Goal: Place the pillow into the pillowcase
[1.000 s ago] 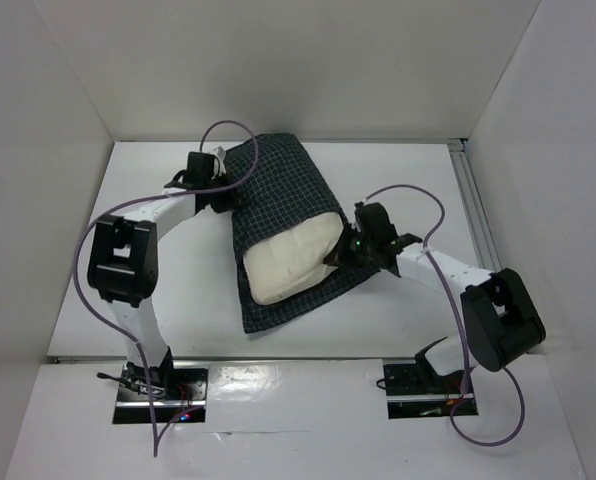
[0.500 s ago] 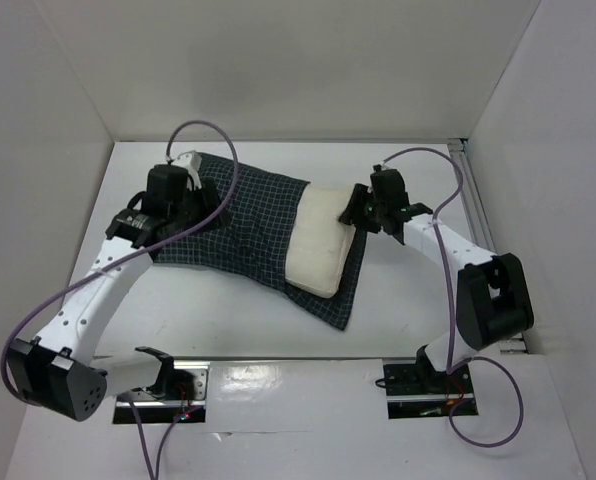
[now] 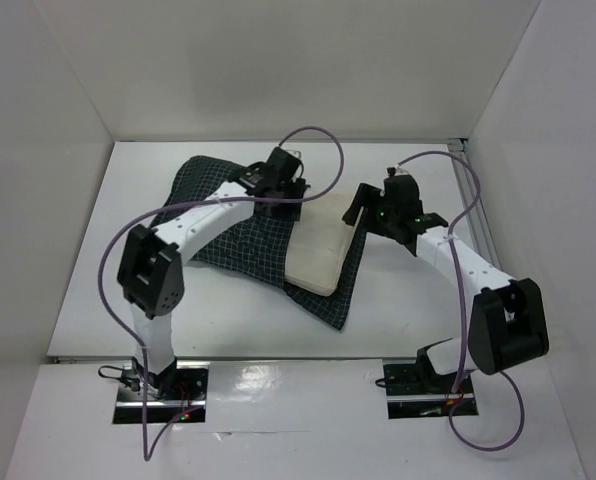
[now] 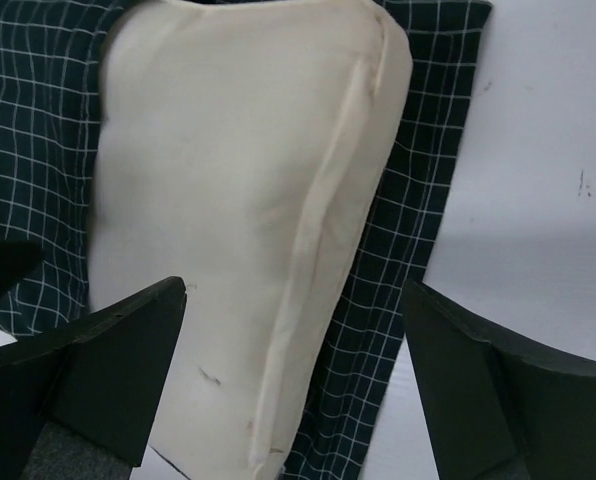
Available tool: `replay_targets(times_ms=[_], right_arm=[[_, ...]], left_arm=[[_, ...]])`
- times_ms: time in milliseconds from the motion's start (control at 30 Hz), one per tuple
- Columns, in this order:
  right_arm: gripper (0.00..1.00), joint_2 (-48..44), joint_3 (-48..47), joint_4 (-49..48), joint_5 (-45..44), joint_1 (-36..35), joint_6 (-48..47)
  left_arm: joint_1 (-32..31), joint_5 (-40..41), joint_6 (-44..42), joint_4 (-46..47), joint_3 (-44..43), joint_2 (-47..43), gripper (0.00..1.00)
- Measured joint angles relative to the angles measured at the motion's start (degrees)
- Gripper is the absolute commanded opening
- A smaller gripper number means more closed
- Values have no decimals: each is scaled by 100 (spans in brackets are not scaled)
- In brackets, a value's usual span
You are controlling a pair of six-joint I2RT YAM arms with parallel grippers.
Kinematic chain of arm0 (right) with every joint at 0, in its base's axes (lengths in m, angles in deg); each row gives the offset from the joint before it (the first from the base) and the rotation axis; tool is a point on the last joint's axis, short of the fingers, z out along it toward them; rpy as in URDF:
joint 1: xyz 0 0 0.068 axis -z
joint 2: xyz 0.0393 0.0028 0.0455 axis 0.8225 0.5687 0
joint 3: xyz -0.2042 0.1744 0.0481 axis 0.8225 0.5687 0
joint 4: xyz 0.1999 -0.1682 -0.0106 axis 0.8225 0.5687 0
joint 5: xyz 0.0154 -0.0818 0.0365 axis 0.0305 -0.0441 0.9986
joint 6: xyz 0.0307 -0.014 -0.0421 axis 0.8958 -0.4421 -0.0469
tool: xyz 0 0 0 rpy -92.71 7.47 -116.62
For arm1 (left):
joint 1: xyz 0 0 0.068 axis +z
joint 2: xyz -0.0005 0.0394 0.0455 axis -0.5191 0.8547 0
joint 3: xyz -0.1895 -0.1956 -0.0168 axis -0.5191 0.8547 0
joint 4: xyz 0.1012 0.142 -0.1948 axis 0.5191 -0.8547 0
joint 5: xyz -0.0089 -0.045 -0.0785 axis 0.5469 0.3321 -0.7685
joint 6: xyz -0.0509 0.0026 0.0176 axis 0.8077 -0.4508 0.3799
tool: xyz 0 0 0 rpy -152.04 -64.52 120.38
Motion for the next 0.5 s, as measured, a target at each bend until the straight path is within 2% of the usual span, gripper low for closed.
replay_targets(times_ms=[167,300,500], right_arm=[[95,-66,273,20,61,81,24],[95,-63,446,39,157,85,26],[95,15,546,-166,601,122,153]], left_arm=[[-72,498,35,-186,-896,861,69],[-39,649,70,-214,-1274,1161,69],[-24,841,133,-199,-2352,2127,69]])
